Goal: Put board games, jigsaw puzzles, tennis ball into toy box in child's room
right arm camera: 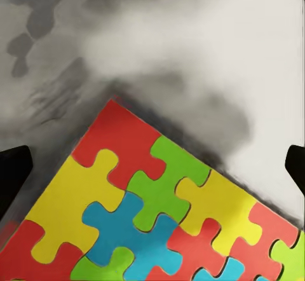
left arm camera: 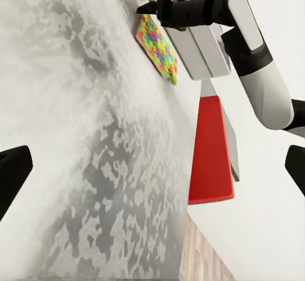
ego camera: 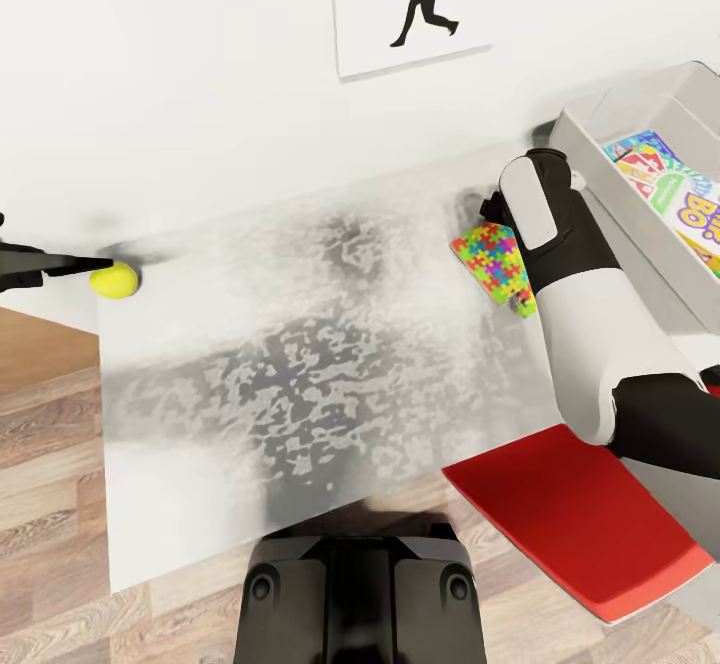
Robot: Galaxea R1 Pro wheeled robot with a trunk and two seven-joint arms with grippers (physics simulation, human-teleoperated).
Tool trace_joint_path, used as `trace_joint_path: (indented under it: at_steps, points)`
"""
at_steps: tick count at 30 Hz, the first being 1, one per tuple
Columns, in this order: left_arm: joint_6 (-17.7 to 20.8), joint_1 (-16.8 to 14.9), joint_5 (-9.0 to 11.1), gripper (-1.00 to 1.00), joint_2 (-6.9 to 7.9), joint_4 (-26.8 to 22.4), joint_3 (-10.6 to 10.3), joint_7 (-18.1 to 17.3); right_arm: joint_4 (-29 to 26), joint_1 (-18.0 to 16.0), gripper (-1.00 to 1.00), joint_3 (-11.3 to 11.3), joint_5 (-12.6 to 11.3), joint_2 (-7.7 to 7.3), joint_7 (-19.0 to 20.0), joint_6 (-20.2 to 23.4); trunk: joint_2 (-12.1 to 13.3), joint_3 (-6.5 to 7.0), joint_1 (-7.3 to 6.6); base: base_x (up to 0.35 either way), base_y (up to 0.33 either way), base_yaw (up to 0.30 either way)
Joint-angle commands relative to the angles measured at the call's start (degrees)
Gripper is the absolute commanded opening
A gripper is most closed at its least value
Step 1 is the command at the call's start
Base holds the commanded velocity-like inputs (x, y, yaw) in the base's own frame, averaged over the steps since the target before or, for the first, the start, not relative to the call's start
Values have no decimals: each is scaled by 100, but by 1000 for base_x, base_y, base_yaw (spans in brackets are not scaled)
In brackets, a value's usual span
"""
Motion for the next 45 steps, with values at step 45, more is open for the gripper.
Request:
trace_joint_path:
  at_steps: [45]
  points:
    - [61, -7, -9, 100, -21, 3, -18, -28, 56, 8, 100, 10, -187, -3, -45, 2, -7, -8, 3, -104, 78, 0]
